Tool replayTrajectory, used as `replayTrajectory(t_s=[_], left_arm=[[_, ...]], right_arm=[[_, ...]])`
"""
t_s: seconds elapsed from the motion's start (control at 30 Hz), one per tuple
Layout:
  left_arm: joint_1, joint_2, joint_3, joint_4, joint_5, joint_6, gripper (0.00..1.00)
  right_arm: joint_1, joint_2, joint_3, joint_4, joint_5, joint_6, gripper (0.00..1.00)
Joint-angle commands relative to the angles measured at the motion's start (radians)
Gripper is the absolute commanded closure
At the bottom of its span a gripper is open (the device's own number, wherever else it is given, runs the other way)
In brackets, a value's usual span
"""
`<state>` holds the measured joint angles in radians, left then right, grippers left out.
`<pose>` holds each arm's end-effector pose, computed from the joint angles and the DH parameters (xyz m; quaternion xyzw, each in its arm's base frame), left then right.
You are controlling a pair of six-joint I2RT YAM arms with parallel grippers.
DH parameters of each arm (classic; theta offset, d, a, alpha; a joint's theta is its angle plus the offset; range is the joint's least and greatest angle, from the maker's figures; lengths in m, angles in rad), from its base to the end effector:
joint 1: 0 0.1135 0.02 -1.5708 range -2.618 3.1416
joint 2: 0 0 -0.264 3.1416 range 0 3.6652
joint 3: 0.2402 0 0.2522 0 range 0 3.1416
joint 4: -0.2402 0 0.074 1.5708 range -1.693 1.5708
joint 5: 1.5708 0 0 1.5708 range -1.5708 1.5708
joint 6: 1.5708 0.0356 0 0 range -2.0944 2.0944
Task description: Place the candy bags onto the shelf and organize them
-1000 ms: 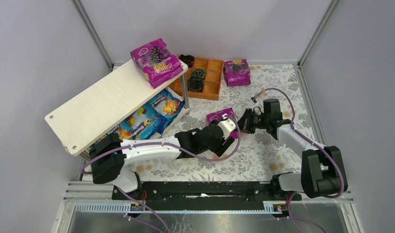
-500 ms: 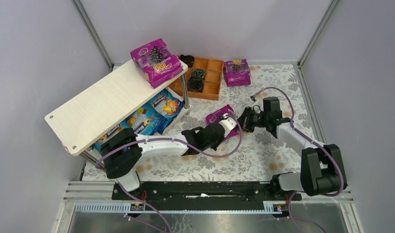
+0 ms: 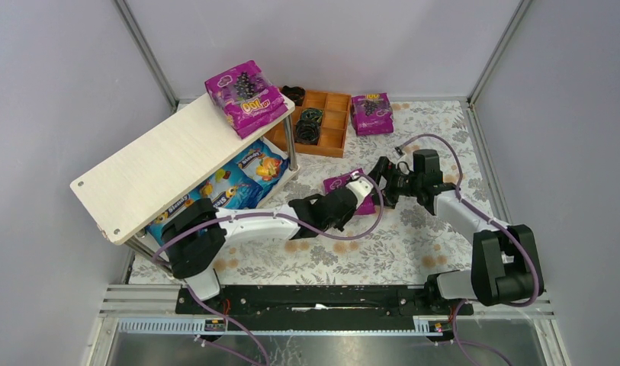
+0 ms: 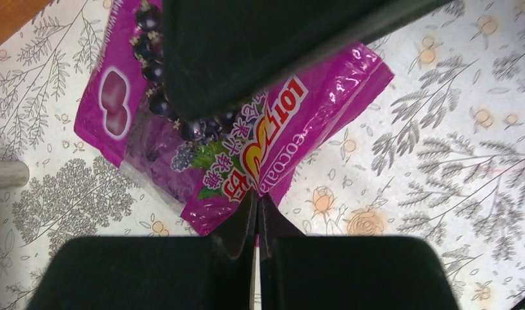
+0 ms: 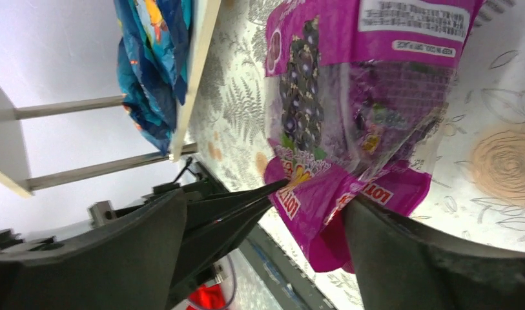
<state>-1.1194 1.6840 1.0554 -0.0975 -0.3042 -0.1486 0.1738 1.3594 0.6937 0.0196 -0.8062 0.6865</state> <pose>0.1684 -0.3229 0.2086 0.3657 0.8264 -0.1287 0.4083 0.2645 0.0725 0.2081 0.0395 0.8407 0.4902 0.2265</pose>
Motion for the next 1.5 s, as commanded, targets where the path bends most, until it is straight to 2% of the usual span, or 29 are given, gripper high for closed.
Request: replayTrajectory(t_s=[0.0,0.13,0.23,0.47,0.6,0.73,0.8,0.9,0.97,1.1,1.2,1.27,1.37,1.47], left_arm=[[0.003,0.003,0.109,0.065,0.032,-0.072,1.0],[0.002,0.031,0.156,0.093,0.067,-0.084,1.0],[0.003,0.061,0.204,0.094,0.088,-0.085,1.0],[0.003,0.069,0.223,0.072,0.088,-0.067,1.0],[0.004,0.053,0.224,0.057,0.103,-0.073,1.0],[0.017,0.04,0.229,0.052,0.115,-0.087,1.0],[0.025,0.039,0.233,0.071,0.186,-0.092,1.0],[0.026,0.036,0.239,0.088,0.203,-0.107,1.0],[0.026,0.035,0.241,0.094,0.227,-0.117,1.0],[0.025,0.043,0.261,0.092,0.236,-0.109,1.0],[0.029,0.032,0.27,0.066,0.198,-0.081,1.0],[0.035,0.016,0.262,0.061,0.193,-0.07,1.0],[0.043,0.003,0.254,0.058,0.202,-0.086,1.0],[0.044,0.009,0.254,0.079,0.28,-0.114,1.0]], right_arm=[[0.0,-0.072,-0.068,0.099,0.118,0.09,0.01],[0.0,-0.152,-0.185,0.196,0.24,0.208,0.0],[0.0,-0.19,-0.217,0.188,0.302,0.239,0.0],[-0.014,-0.317,-0.152,-0.111,0.527,0.101,0.0],[-0.037,-0.337,-0.154,-0.192,0.538,0.136,0.0],[-0.027,-0.322,-0.197,-0.047,0.388,0.285,0.0],[-0.009,-0.306,-0.228,0.046,0.39,0.338,0.0],[0.01,-0.275,-0.298,0.231,0.365,0.449,0.0],[0.055,-0.258,-0.32,0.291,0.397,0.498,0.0],[0.101,-0.233,-0.306,0.246,0.434,0.476,0.0],[0.091,-0.297,-0.296,0.122,0.508,0.394,0.0],[0.078,-0.346,-0.319,0.098,0.514,0.384,0.0],[0.076,-0.368,-0.37,0.152,0.492,0.429,0.0],[0.08,-0.332,-0.411,0.304,0.459,0.494,0.0]])
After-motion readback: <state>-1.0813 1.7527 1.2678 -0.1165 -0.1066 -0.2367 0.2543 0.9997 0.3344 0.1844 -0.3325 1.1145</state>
